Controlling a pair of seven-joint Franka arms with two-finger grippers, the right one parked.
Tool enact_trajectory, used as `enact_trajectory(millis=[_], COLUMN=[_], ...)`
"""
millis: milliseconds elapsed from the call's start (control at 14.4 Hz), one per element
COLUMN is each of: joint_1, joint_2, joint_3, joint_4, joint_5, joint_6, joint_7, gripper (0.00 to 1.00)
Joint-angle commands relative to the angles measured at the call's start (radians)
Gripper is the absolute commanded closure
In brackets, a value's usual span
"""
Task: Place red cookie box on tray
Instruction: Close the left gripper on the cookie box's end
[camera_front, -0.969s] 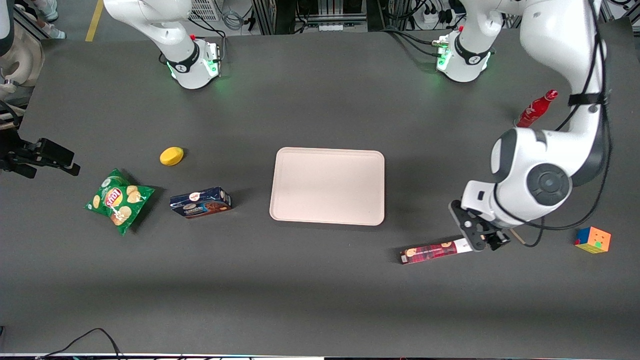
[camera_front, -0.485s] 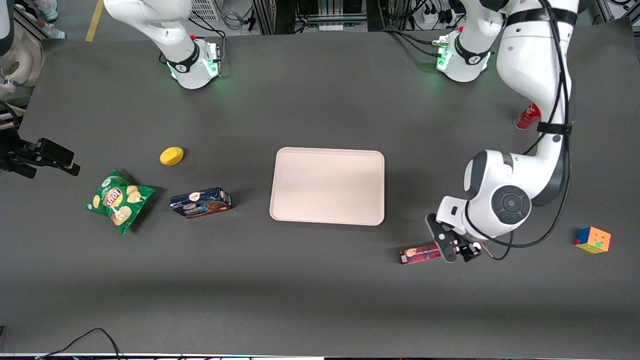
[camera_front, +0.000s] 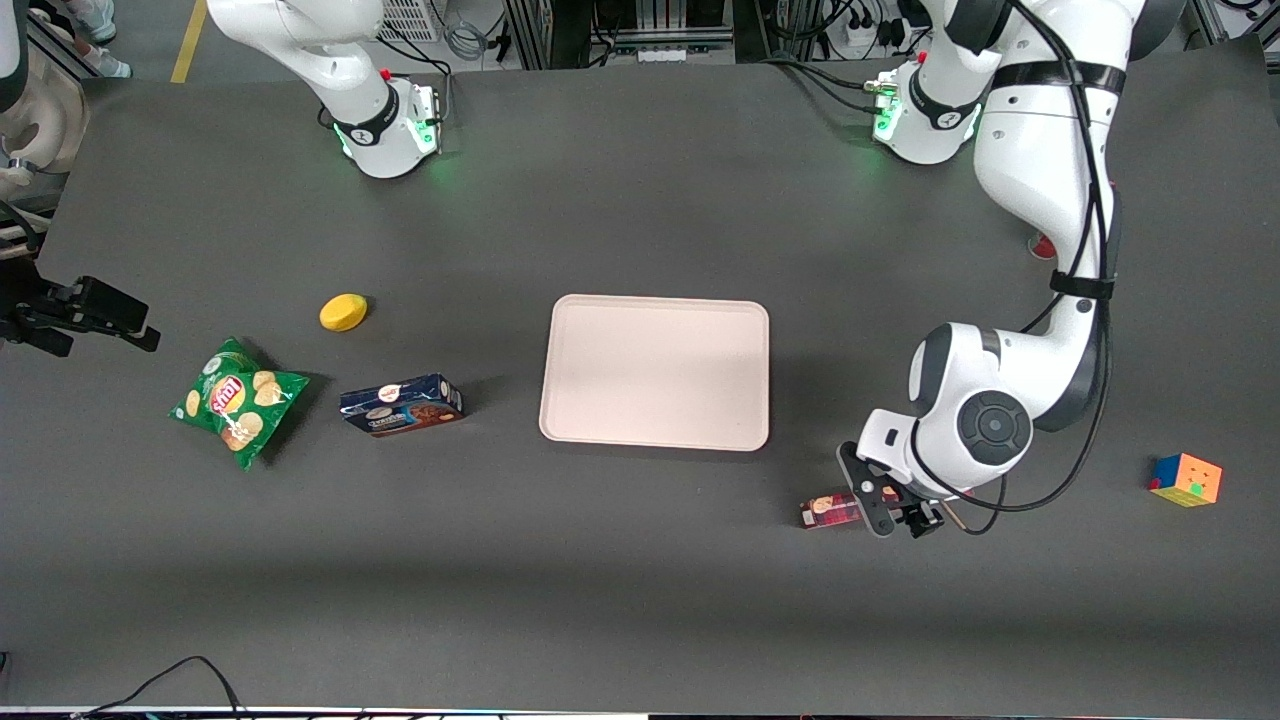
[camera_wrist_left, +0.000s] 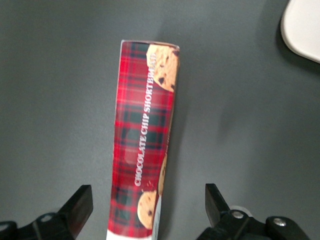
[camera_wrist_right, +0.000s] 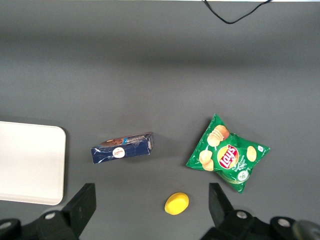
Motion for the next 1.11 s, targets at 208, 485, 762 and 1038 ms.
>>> enact_trajectory(millis=[208, 485, 762, 1038], joint_1=[-0.015, -0.013, -0.012, -0.009], joint_2=[0.049, 0.061, 0.068, 0.068], joint_3=[0.012, 0.016, 0.016, 0.018], joint_4=[0.028, 0.028, 0.025, 0.025], joint_5=[-0.018, -0.016, -0.019, -0.022], joint_6=[0.065, 0.079, 0.108, 0.108], joint_7=[0.023, 0.031, 0.052, 0.052], gripper=[0.01, 0.04, 0.19, 0.51])
